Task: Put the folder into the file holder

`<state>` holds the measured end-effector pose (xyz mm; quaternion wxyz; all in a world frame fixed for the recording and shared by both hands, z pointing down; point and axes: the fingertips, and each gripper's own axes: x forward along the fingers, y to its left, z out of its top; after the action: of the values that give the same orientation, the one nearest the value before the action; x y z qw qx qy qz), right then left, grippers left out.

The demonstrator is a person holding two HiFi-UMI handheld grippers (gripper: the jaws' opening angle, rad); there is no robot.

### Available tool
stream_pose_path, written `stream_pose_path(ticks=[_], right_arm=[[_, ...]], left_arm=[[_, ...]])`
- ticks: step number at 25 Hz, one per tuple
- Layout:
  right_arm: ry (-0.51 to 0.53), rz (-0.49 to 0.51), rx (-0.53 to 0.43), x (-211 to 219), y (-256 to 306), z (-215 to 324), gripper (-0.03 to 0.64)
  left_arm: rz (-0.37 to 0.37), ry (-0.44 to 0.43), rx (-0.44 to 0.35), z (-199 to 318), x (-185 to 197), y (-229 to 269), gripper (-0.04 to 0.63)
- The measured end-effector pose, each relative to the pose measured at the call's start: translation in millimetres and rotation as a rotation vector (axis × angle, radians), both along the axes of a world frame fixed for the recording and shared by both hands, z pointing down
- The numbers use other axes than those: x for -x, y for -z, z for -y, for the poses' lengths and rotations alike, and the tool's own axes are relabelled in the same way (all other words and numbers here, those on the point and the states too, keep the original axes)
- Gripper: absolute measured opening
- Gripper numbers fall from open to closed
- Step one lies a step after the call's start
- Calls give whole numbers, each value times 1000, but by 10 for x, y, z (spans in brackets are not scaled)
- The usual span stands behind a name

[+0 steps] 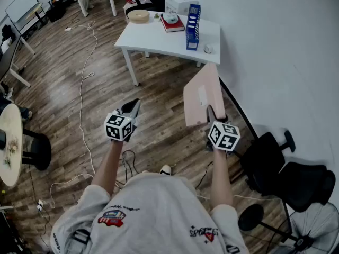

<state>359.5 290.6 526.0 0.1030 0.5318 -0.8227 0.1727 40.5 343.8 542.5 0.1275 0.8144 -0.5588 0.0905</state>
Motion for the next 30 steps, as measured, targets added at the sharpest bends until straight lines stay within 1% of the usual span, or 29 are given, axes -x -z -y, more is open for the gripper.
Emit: stream_pose_path(ticks=[5,10,16,22,26,30], right_arm=[[35,16,34,12,-79,-16,166],[65,-30,61,67,-141,-41,164],[100,-20,81,132,-206,-36,166],[149,-7,104,323,-336,-19,167],[187,-13,111,502,-359,126,167],[219,-31,110,768,-363,348,167]], left_arm=[[-4,9,15,-28,35,-45,8],[-10,17,21,-41,46,-45,8],[-4,44,30,-143,83,-89,8],[-5,98,52,-285,257,-203,8],[-13,132,44,-210,396,-185,8],[-26,158,46,-80,608,-242,8]])
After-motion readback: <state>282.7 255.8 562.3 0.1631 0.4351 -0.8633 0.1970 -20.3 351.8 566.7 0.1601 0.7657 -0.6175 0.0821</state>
